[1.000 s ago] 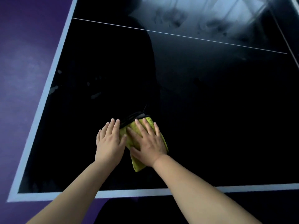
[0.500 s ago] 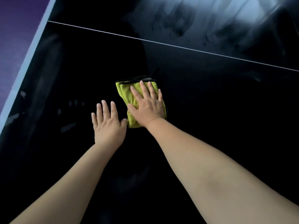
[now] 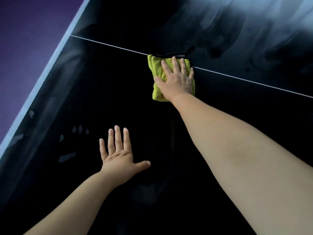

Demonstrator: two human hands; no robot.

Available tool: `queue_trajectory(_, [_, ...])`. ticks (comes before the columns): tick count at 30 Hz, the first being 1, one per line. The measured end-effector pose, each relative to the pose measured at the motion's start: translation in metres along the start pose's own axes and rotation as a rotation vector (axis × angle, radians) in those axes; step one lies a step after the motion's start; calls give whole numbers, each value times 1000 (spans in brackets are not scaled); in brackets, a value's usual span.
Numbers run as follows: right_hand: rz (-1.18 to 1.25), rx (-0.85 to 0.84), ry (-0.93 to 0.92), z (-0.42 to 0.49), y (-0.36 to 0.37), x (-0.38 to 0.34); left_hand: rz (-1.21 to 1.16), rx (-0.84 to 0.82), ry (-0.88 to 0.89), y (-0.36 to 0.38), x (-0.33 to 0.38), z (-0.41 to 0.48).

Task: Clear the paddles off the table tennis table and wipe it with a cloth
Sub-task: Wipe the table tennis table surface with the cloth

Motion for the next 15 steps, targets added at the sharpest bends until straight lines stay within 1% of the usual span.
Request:
queue_trajectory(4, [-27, -35, -31, 37, -11, 14, -1, -65, -16, 2, 0, 1])
queue_trajectory(7, [-25, -15, -21, 48, -14, 22, 15, -92, -21, 2, 0, 1])
queue_trajectory(11, [20, -15, 17, 37, -12, 27, 15, -82, -28, 1, 1, -1])
queue_trajectory(15, [19, -16, 83, 6, -7, 43, 28, -54, -18, 0, 2, -2])
Point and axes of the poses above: each hand's wrist, its own z-axis towards the middle knuckle, its own y-axis out of the palm, x = y × z, the point moved 8 cm from there along z, towards the middle knuckle, and after that the axes turned 14 degrees about y, right-handed, at the moved point
